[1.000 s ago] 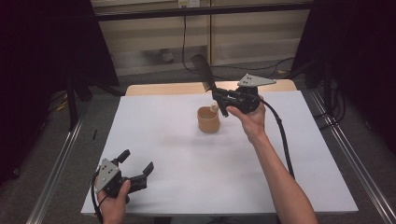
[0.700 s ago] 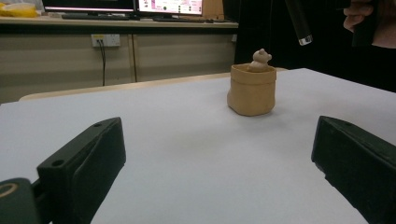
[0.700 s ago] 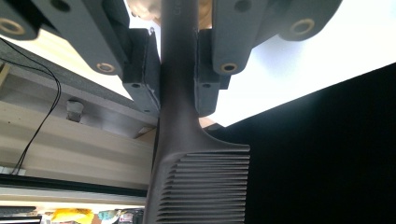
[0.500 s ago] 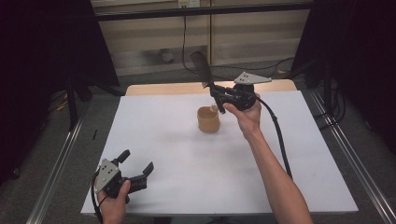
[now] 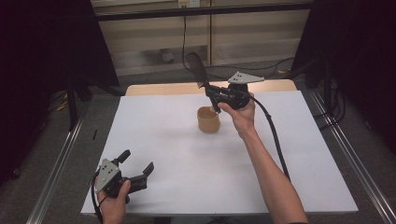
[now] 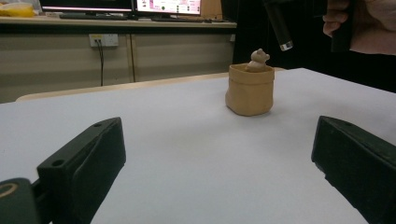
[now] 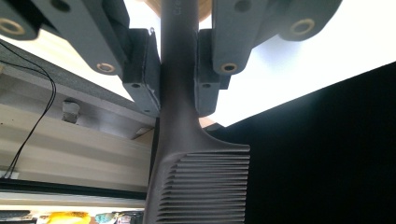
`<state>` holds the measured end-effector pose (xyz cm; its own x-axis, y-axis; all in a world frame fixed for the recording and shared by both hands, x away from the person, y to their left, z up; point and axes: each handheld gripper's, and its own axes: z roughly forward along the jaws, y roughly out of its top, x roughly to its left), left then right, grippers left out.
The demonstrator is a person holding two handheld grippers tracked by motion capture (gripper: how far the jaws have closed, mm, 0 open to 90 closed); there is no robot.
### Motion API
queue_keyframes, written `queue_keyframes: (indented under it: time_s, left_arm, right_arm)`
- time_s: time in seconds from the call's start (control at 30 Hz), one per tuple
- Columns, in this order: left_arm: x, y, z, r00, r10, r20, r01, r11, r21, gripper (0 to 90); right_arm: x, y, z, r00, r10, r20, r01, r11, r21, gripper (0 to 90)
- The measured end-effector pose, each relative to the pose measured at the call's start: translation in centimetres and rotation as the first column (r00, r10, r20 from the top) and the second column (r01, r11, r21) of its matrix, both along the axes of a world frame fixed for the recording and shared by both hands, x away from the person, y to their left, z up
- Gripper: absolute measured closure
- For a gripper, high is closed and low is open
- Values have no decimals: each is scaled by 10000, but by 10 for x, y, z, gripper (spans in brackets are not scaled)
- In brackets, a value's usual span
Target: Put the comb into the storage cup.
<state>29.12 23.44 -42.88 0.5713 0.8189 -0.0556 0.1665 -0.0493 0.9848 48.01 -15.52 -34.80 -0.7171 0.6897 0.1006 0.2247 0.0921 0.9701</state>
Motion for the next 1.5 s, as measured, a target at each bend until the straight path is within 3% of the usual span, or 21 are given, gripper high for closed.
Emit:
queue_keyframes:
  time_s: [1.03, 1.5]
  left_arm:
    - [1, 0, -1, 10000, 8, -54, -8, 10000, 4, 30]
    - [1, 1, -1, 10000, -12, -57, 12, 10000, 34, 30]
  right_arm:
    - [20, 19, -27, 9990, 310, -318, -314, 9994, -129, 732]
    - [21, 23, -37, 9994, 245, -230, -253, 9992, -316, 732]
